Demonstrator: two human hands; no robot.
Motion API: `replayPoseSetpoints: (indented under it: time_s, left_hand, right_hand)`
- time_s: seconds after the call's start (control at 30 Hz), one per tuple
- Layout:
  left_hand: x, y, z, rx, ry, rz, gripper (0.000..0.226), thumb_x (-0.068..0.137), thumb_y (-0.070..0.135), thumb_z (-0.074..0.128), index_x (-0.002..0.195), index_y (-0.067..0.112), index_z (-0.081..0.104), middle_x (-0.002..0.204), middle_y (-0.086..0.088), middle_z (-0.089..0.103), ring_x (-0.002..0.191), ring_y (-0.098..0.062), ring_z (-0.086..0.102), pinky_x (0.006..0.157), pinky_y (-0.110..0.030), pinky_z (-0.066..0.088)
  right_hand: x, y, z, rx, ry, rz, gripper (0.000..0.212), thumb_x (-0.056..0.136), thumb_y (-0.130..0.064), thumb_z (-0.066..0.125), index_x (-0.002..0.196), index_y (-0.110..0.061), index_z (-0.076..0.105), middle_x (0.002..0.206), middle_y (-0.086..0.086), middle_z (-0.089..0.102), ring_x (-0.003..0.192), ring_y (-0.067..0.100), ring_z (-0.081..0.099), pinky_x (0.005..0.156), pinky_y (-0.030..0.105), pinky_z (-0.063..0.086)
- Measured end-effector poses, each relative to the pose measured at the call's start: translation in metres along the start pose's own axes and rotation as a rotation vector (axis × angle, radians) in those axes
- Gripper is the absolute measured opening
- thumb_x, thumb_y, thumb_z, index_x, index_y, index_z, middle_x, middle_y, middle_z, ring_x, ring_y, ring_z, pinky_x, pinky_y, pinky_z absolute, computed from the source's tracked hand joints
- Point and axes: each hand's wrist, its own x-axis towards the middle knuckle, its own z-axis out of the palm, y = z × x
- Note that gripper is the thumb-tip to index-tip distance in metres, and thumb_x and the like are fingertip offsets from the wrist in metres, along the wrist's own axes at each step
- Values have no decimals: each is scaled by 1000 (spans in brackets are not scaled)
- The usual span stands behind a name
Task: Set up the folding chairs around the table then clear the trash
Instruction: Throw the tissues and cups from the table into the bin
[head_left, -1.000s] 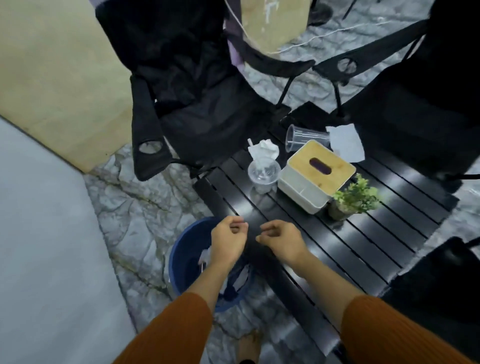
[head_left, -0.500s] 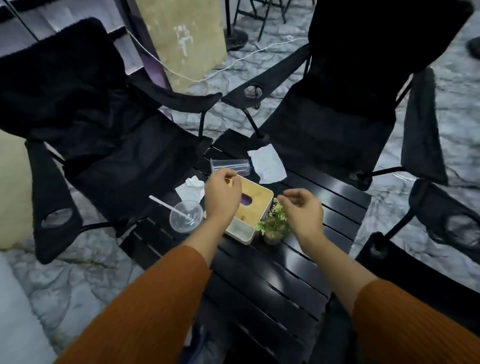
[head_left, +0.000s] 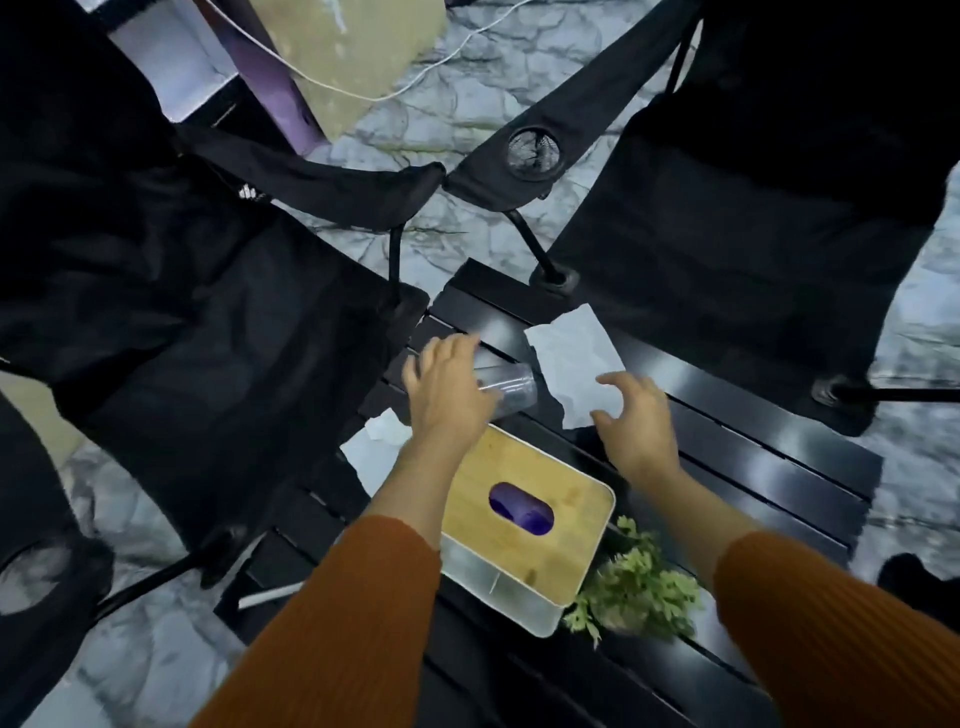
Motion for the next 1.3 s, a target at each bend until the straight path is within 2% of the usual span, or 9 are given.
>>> replayPoseSetpoints:
  time_s: [0.1,0.2,0.3,0.6,0.77,0.9,0.97,1.1,1.3]
  left_hand:
    - [23,-7,9,212,-271,37,81,72,43,78,141,29,37,148,3,41,146,-24,20,118,-57,-4]
    - [31,-16,17,306,-355,52,82,68,47,78,139,30,40,138,1,51,138,-25,34,115,-65,-6]
    - [37,-17,18,310,-308,47,83,66,49,78,138,31,41,135,3,54,134,-24,40,114,-66,-7]
    - [36,8,-4,50,-19,2,79,68,60,72,134,29,44,134,6,56,131,-19,46,118,-57,-8]
    - [7,22,-23,-250,132,-2,79,66,54,77,133,24,45,131,4,58,126,-19,50,122,-45,11]
    - [-44,35,-39,-526,216,-9,72,64,47,81,124,25,49,124,6,58,116,-17,53,98,-40,47]
    - [-78,40,-46,-608,247,7,67,64,44,82,119,25,49,120,8,57,113,-15,53,92,-34,47]
    - [-156,40,-50,-784,214,-90,71,62,45,81,121,29,44,119,10,52,111,-12,52,89,-34,49]
    - [-296,-7,-36,-932,177,-267,61,68,51,79,115,31,45,112,8,57,105,-13,57,89,-30,48]
  right_hand:
    - [22,-2,18,-139,-93,6,53,88,-13,63,138,-20,46,143,6,39,129,28,35,100,41,42]
    - [33,4,32,-149,-89,38,36,86,-7,63,122,-8,59,131,11,45,118,33,46,93,41,48]
    - [37,9,34,-172,-28,48,12,84,3,55,87,1,66,106,12,52,89,34,58,76,38,52]
    - [24,7,20,-94,-33,206,19,82,-1,49,73,-6,65,76,13,65,70,29,60,61,32,52]
    - [-6,-11,-9,71,106,131,16,81,-3,52,74,-5,66,73,6,64,70,21,57,62,24,40]
    - [-46,-31,-43,180,195,28,12,81,-4,56,76,-10,66,69,0,59,66,12,50,57,8,37]
    - [-75,-39,-57,210,217,-27,11,81,-5,58,79,-10,68,71,-1,61,68,11,52,58,6,36]
    - [-143,-41,-71,263,189,-102,10,79,-6,61,77,-12,69,69,-3,64,69,13,59,69,22,42]
    - [-246,-35,-66,185,22,-188,13,79,-4,64,74,-15,67,67,-8,64,66,10,60,63,21,46]
